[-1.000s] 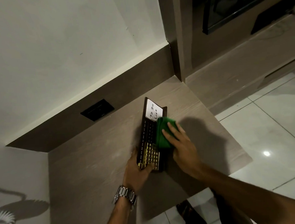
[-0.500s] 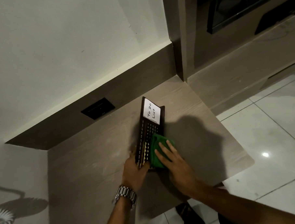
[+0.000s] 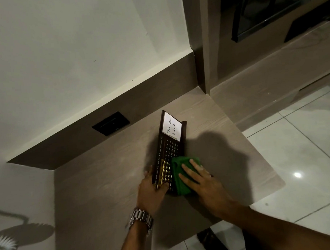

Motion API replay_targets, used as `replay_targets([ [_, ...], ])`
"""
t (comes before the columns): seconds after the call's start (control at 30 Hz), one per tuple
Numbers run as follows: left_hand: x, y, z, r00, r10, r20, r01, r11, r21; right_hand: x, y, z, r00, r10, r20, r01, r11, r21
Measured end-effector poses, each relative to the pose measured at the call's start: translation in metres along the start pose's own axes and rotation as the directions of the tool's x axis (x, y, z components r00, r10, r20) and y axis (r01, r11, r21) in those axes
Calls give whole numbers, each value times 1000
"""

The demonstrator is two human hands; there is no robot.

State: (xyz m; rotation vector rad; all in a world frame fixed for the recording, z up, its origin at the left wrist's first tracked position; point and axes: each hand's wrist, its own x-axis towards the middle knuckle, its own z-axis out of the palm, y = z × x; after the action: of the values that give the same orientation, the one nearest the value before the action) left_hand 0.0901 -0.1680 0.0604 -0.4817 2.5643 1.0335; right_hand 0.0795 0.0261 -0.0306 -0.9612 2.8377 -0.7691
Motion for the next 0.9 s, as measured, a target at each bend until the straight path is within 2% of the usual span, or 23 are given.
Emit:
replay_targets([
  [0.07,0,-1,0,1000,-1,11,0,1000,26,14,8,-11,991,107,-76,-104,993,47],
  [0.13,2,0,-1,1000,16,-20,-15,999,49,37,14,-24,957,230,-176,-200,964,173],
  [0.23,11,8,-4,987,134,-89,-119,980,161,69,16,-35,925,262,-276,-183,942,281],
  [0.3,18,16,-4,976,209,-69,-189,956,222,83,9,-34,932,220,-288,-134,948,290],
  [0.4,23,24,0,975,219,-26,-207,951,230,94,-1,-26,950,144,-277,-64,959,278],
  [0.47,22,23,2,973,230,-18,-220,946,237,105,4,-30,949,148,-278,-69,958,277],
  [0.63,23,20,1,973,231,-8,-222,944,245,148,23,-55,889,365,-276,-238,884,402],
  [0.7,24,21,0,974,224,-5,-217,946,240,144,15,-50,913,309,-267,-198,907,372],
  [0.83,23,22,-2,978,207,19,-206,953,222,108,-8,-25,960,99,-263,-26,964,266],
  [0.9,23,23,-2,978,206,22,-206,956,210,123,7,-32,951,116,-287,-40,965,257],
])
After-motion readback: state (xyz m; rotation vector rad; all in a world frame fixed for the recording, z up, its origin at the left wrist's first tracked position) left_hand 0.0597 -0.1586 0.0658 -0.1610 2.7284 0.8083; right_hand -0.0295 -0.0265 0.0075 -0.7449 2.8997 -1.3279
